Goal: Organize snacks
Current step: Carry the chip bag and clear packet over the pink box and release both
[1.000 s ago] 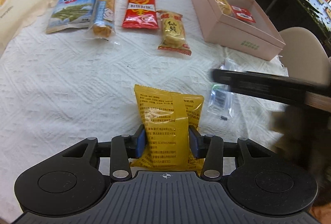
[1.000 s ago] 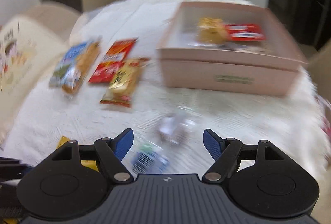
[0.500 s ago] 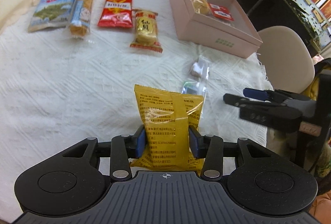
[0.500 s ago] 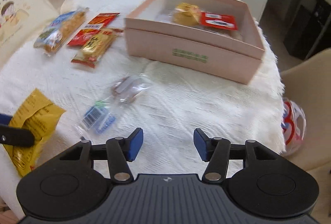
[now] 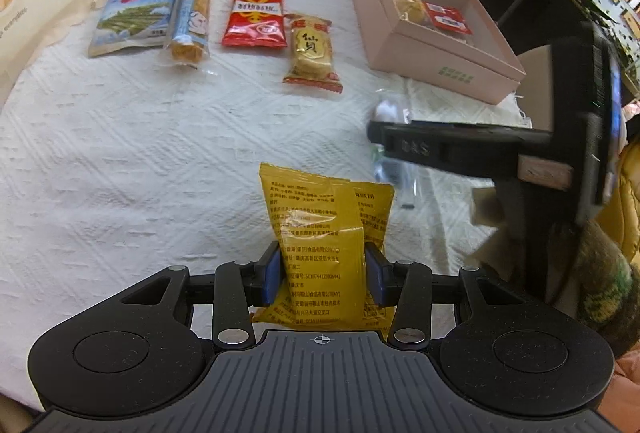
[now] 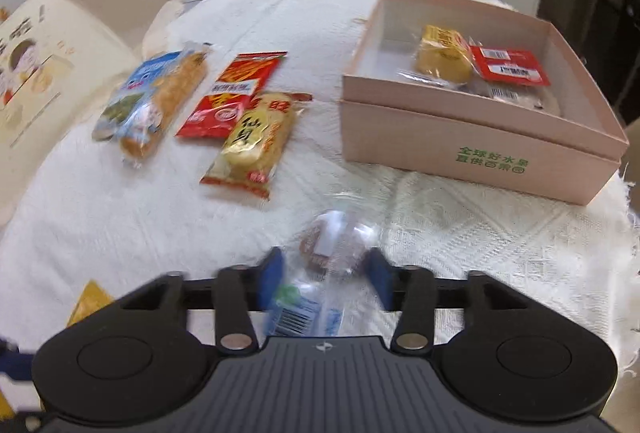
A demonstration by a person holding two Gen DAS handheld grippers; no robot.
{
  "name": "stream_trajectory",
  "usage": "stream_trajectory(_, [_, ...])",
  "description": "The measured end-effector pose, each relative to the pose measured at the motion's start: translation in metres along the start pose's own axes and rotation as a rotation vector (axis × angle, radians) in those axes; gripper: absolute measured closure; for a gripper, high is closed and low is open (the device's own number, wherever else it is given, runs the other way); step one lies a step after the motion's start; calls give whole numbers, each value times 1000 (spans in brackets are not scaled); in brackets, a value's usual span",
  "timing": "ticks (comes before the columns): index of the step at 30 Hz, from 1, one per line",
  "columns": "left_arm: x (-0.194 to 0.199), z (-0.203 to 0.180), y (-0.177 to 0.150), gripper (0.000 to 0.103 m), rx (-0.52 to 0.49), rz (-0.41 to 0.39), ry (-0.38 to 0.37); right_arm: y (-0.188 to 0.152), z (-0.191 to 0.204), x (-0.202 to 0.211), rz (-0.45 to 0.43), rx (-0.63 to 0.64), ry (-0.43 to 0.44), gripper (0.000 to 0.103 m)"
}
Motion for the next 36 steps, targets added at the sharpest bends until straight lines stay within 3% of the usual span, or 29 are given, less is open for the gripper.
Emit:
stream_trajectory(1, [0, -2, 0, 55, -1, -2, -3, 0, -2, 5, -7, -5, 3, 83])
stream_trajectory(3, [-1, -8, 1, 55, -10, -2, -12, 1, -11, 25, -34, -18, 6, 90])
stream_trajectory(4, [-2, -12, 1, 55, -16, -1, -18, 2, -16, 35, -53, -17, 4, 98])
stream_trajectory(9, [-8, -34, 1, 55, -60, 8, -53, -1, -45, 86, -119, -45, 27, 98])
stream_trajectory(13, [-16, -42, -3, 55, -54, 30, -75, -3, -60, 99, -135, -42, 24, 98])
stream_trajectory(18, [-18, -29, -3, 55, -6, 27, -50, -5, -57, 55, -41, -175, 109, 93])
stream_trajectory(21, [-17, -18, -1, 55, 20, 31, -31, 2, -48, 23, -8, -225, 109, 66])
stream_trajectory(23, [-16, -12, 0, 55, 28, 32, -19, 10, -40, 7, -13, -209, 88, 36])
stream_trajectory(25, [-13, -4, 1, 55, 38, 35, -3, 14, -28, -9, -7, -167, 50, 40])
stream_trajectory(28, [-9, 6, 3, 55, 61, 35, 3, 12, -11, -12, -10, -28, -44, 64])
stream_trajectory(34, [-12, 5, 4, 55, 63, 46, -23, 13, -29, 56, -96, -55, 64, 66])
stream_trajectory(36, [-11, -3, 8, 55, 55, 40, -54, 18, -42, 87, -149, -59, 44, 66])
Point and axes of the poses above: each gripper's, at about its wrist camera, not at the fingertips, and x roughly against the way its jaws point, z to its left, y to its top, the point moved 10 cm from there along -x, roughly the way its jaws point, and after that the axes turned 1 degree about z, right-handed, at the moved point
